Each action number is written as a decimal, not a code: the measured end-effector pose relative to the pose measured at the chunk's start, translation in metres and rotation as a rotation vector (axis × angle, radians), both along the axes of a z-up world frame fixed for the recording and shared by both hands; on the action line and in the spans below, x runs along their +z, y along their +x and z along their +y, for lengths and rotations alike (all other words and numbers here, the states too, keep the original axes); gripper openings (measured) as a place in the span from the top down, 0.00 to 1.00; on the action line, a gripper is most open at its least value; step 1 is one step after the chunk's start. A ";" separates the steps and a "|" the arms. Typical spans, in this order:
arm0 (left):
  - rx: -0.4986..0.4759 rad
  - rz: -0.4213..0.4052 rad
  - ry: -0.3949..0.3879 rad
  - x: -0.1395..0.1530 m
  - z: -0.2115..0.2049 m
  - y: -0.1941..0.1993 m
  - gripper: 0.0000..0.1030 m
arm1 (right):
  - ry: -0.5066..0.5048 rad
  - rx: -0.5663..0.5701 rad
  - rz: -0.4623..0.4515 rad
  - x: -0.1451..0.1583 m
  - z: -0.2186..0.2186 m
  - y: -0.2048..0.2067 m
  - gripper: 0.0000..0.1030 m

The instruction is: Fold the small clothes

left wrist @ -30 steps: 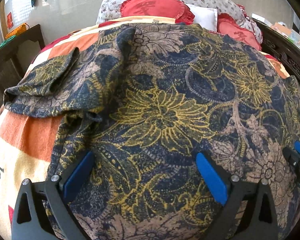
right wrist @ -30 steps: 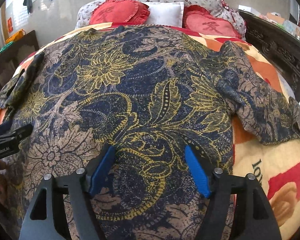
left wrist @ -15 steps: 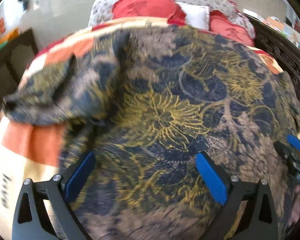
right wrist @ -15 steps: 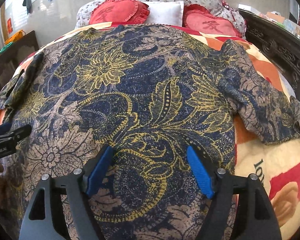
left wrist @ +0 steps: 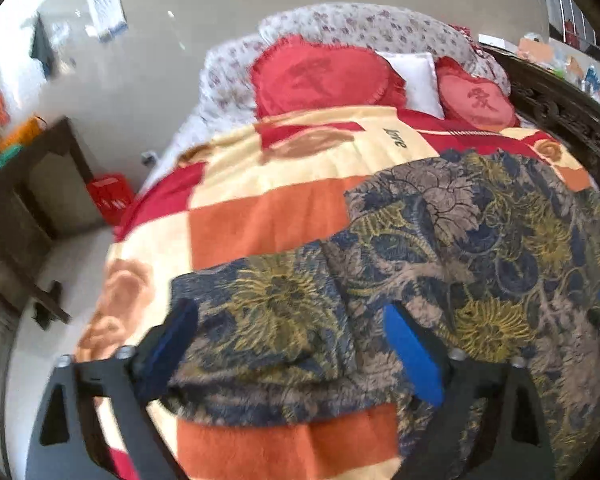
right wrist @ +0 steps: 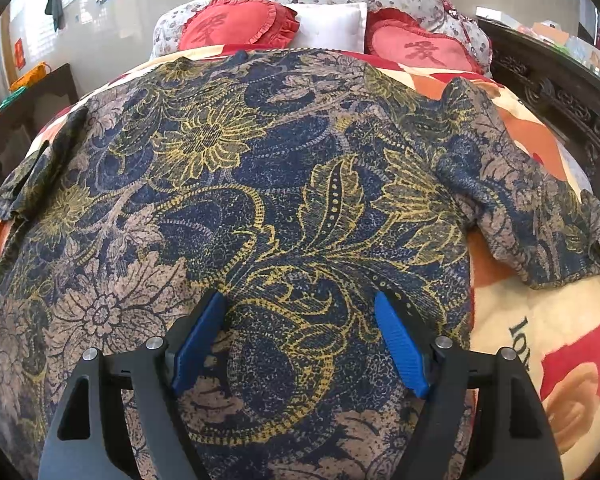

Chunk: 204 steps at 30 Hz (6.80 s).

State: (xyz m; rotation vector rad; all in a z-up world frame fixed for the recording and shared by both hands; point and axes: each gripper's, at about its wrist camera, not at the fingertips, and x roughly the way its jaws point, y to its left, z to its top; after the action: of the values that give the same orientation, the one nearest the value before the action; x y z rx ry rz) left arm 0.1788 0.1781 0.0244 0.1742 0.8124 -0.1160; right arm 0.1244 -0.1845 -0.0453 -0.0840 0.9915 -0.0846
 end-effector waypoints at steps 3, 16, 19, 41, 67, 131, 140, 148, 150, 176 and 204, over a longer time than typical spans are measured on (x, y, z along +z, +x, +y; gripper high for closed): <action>-0.086 0.071 0.023 -0.010 -0.013 0.010 0.18 | 0.000 -0.002 -0.002 0.000 -0.001 0.001 0.14; -0.016 0.134 0.293 -0.043 -0.028 0.021 0.90 | 0.008 -0.003 -0.004 -0.001 -0.001 0.002 0.13; 0.017 0.113 0.109 -0.020 -0.002 0.017 0.91 | 0.009 -0.003 -0.005 -0.001 -0.001 0.003 0.13; 0.567 -0.087 0.037 0.104 0.266 -0.032 0.99 | 0.000 -0.002 -0.002 -0.002 0.000 0.003 0.13; 0.804 0.128 -1.228 -0.109 0.320 -0.048 0.51 | -0.003 -0.002 -0.001 -0.003 0.001 0.004 0.12; -0.047 0.106 -0.473 -0.090 -0.081 -0.090 0.50 | 0.553 0.291 0.090 0.004 0.012 0.086 0.74; -0.048 0.104 -0.460 -0.089 -0.081 -0.092 0.50 | 0.426 0.182 -0.118 0.098 -0.071 0.059 0.86; -0.046 0.102 -0.444 -0.089 -0.085 -0.089 0.50 | 0.219 -0.040 0.023 0.090 -0.215 0.044 0.86; -0.045 0.100 -0.432 -0.087 -0.087 -0.089 0.49 | 0.253 -0.034 0.028 0.085 -0.224 0.035 0.86; 0.205 0.032 -0.245 -0.076 -0.071 0.068 0.89 | 0.019 -0.005 -0.099 0.061 -0.149 0.077 0.88; 0.093 0.052 -0.185 -0.082 -0.103 -0.059 0.20 | -0.108 -0.133 -0.224 0.139 -0.259 -0.044 0.55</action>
State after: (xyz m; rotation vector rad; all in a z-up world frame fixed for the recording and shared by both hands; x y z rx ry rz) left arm 0.1195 0.0749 -0.0571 -0.0416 0.8552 -0.1076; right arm 0.0806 -0.4432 0.0936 -0.1052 0.7671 -0.2640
